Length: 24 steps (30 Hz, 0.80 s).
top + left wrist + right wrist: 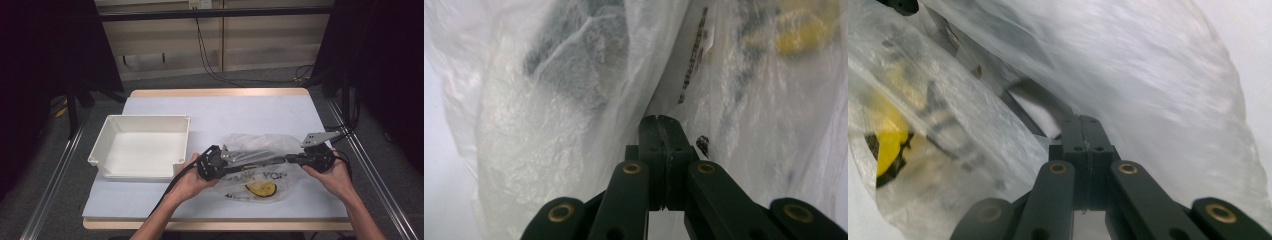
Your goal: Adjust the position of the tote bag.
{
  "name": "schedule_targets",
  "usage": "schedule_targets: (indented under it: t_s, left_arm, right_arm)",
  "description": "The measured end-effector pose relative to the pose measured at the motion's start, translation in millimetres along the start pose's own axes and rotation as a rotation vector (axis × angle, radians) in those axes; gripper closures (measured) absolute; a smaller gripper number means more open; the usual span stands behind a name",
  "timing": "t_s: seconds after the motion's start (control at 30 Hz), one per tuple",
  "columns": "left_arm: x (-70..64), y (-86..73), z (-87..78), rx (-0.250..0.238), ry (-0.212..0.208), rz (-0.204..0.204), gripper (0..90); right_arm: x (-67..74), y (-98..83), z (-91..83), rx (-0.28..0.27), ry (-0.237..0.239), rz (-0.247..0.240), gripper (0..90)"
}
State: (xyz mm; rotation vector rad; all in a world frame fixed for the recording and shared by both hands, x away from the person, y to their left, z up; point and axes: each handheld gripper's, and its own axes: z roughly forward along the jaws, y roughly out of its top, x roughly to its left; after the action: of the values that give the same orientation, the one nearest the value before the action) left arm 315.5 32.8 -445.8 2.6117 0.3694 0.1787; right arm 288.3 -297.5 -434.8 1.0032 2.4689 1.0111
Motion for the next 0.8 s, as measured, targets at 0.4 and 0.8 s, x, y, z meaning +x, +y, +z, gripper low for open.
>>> schedule_targets:
  t_s: [0.4,0.8]
  left_arm:
    - [3.3,-17.8,4.9,0.000,-0.004,-0.024,90.0]
    - [5.7,-51.2,-10.1,-0.051,-0.005,-0.060,90.0]
  right_arm:
    - [-4.2,-21.1,21.9,0.125,-0.029,0.000,90.0]
    - [-11.4,-35.2,12.6,0.155,-0.056,0.053,90.0]
